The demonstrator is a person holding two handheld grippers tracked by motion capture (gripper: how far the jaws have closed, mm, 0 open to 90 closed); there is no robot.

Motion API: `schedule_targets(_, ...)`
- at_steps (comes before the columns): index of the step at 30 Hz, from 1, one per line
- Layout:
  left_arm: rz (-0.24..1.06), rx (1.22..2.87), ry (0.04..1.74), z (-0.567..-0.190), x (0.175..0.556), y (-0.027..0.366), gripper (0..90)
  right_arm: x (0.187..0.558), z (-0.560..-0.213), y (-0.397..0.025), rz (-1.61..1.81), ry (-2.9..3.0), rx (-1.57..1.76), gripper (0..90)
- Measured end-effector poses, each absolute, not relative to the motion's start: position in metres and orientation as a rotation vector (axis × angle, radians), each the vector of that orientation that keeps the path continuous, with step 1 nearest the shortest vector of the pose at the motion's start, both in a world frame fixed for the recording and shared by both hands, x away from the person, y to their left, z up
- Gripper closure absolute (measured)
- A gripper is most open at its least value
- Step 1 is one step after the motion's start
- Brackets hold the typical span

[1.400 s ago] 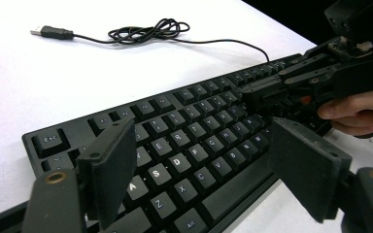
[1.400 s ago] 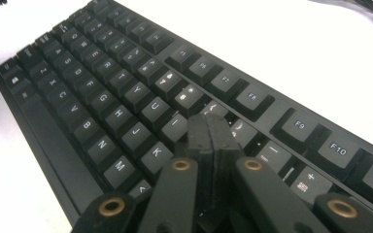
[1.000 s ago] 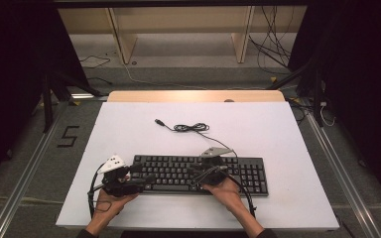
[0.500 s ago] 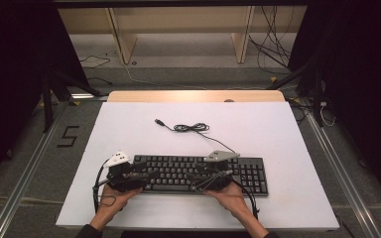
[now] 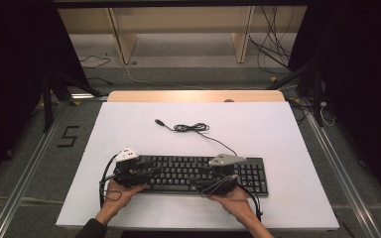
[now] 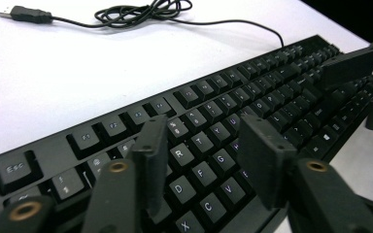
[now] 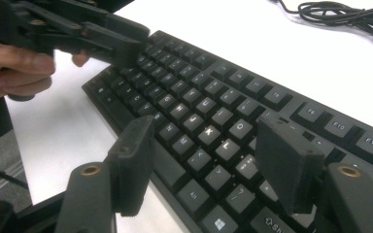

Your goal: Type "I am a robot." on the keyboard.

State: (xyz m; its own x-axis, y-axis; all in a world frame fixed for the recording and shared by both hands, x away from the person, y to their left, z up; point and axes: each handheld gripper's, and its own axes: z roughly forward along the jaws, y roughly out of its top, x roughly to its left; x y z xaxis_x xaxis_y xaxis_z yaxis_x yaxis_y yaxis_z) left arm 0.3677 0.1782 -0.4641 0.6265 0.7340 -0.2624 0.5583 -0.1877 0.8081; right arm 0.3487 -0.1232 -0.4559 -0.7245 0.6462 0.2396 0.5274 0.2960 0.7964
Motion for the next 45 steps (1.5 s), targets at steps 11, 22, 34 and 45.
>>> schedule_targets(11,0.224,1.952,1.0,-0.469,0.378,0.159,80.3,0.342,-0.457,-0.128,1.406,2.43,1.102,38.4)
schedule_targets(22,0.23,2.008,1.012,-0.474,0.385,0.145,88.9,0.336,-0.456,-0.13,1.419,2.429,1.082,36.5)
schedule_targets(34,0.25,2.038,1.027,-0.476,0.388,0.14,88.9,0.331,-0.455,-0.133,1.427,2.417,1.073,33.4)
schedule_targets(45,0.243,2.06,1.027,-0.481,0.388,0.139,89.1,0.33,-0.455,-0.134,1.424,2.42,1.069,33.4)
